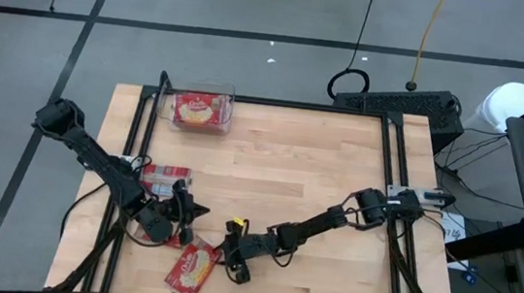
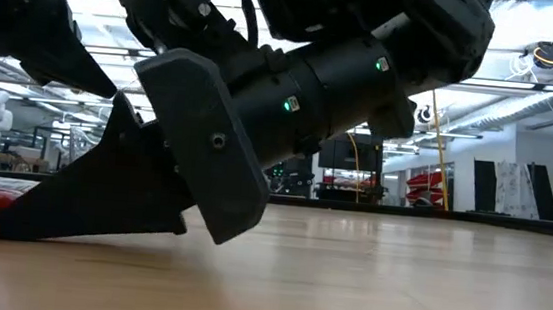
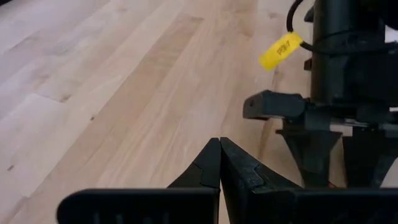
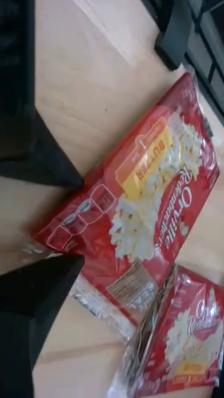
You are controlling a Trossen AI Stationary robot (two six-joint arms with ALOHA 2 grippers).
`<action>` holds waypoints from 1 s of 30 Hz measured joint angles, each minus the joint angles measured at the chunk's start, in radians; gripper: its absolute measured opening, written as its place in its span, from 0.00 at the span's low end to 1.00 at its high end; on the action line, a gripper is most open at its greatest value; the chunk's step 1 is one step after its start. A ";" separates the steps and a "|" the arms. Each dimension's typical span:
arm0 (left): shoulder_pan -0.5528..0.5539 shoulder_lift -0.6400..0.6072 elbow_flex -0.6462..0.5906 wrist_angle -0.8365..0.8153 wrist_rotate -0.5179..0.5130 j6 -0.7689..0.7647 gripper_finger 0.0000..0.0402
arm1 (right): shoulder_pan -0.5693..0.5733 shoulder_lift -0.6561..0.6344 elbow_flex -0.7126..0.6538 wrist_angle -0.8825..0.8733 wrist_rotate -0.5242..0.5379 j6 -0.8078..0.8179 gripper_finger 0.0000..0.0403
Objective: Sort popcorn bags into baskets
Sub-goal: Put the red popcorn bag into the transparent bin
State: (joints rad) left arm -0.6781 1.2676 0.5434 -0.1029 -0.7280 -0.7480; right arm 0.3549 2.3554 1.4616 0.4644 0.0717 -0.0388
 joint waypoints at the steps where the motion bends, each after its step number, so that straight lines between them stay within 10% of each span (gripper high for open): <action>1: 0.000 0.000 0.000 0.001 -0.004 0.000 0.01 | -0.001 0.001 0.000 -0.001 -0.002 0.001 0.40; 8: 0.000 0.000 0.000 -0.001 -0.007 -0.021 0.01 | 0.014 0.000 0.000 -0.009 0.062 -0.043 0.03; 22: 0.000 0.002 0.000 0.105 -0.068 -0.042 0.10 | 0.124 -0.284 -0.004 -0.486 0.619 -0.264 0.00; 30: 0.001 0.009 0.000 0.231 -0.037 0.021 0.36 | 0.197 -0.396 -0.004 -0.580 0.698 -0.401 0.00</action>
State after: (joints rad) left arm -0.6773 1.2762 0.5430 0.1282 -0.7649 -0.7266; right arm 0.5516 1.9597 1.4578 -0.1155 0.7698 -0.4397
